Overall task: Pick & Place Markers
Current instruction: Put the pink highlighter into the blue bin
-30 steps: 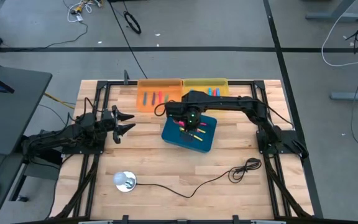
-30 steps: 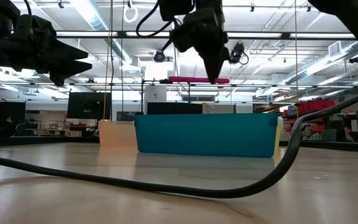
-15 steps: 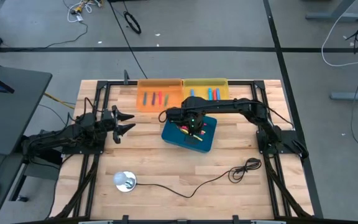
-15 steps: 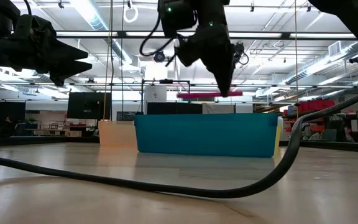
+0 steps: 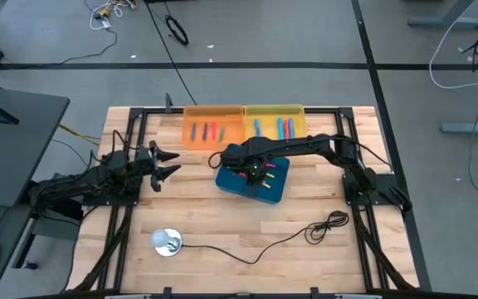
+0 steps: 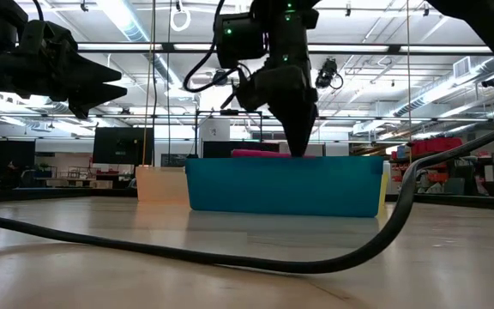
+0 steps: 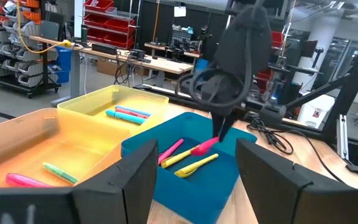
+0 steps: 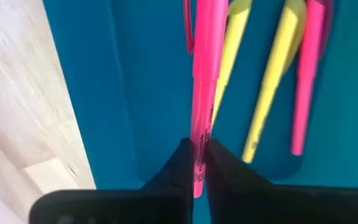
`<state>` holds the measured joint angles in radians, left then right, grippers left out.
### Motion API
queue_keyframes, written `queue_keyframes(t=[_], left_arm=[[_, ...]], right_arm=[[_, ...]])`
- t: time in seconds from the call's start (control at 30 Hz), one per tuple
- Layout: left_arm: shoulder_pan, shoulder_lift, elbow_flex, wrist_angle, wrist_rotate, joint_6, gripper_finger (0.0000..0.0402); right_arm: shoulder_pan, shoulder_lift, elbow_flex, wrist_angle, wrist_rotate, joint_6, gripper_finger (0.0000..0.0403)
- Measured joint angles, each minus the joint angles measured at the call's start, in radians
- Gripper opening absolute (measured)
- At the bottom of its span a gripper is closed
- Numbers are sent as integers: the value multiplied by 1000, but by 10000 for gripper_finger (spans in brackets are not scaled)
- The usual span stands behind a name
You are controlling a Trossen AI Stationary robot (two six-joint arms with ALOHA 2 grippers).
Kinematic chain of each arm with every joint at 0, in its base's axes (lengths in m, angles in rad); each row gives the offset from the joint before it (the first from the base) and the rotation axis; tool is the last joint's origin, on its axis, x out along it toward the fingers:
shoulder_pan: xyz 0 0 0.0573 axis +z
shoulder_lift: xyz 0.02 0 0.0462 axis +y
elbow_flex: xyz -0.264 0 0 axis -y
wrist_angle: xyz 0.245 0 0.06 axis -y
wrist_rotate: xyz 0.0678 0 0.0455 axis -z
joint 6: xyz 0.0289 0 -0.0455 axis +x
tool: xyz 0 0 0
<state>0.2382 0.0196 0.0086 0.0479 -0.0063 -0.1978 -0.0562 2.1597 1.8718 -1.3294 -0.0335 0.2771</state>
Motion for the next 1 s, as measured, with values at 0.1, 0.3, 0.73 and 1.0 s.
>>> queue_keyframes(t=[0.1, 0.3, 0.73, 1.0], left_arm=[[0, 0, 0, 0, 0, 0, 222], [0, 0, 0, 0, 0, 1, 222], [0, 0, 0, 0, 0, 1, 222], [0, 0, 0, 0, 0, 1, 222]], right_arm=[[6, -1, -36, 50, 0, 2, 11], [6, -1, -91, 123, 19, 10, 11], [6, -1, -212, 233, 17, 20, 11], [7, -1, -221, 238, 15, 3, 41]])
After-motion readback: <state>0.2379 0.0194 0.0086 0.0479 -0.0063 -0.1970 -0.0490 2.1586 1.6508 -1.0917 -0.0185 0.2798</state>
